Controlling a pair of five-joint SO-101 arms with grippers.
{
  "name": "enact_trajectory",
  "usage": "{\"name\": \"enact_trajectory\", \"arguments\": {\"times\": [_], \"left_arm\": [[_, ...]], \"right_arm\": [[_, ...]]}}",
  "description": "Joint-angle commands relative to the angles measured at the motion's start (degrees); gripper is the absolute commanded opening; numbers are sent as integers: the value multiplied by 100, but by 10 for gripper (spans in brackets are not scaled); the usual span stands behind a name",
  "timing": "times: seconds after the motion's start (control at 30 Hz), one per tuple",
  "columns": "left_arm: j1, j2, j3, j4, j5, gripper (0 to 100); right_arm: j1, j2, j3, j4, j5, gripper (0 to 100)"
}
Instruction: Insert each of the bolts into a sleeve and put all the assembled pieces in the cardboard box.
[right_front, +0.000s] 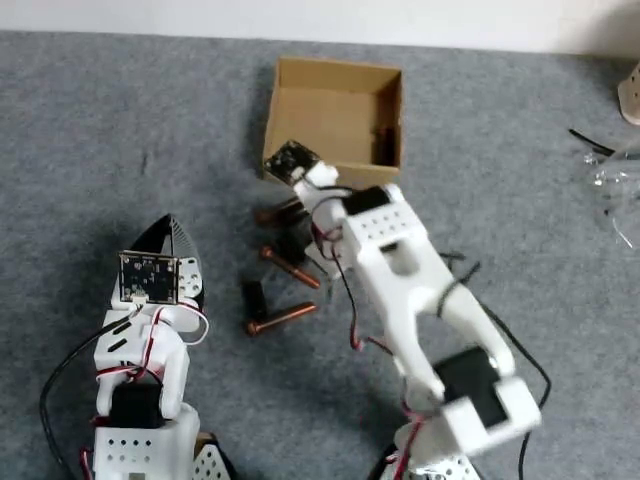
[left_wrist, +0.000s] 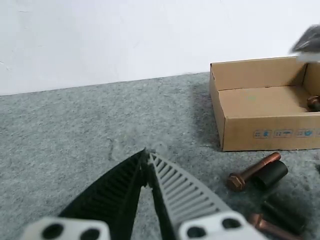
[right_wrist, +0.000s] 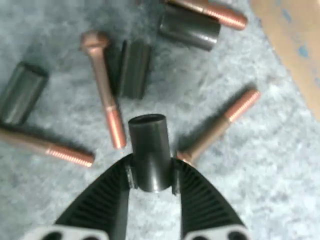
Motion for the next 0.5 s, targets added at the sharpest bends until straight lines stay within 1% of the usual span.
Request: {"name": "enact_trajectory", "arguments": {"times": [0.0,0.23,0.47], "left_arm": [[-66,-48,110,-123,-9,8],[-66,-48,110,-123,-9,8],[-66,-48,110,-123,-9,8]], "right_arm": [[22,-1182,523,-198,-62,5],[558,-2923,1727,-207,-387,5],[673,-5121,3591,-637,-387,5]]}}
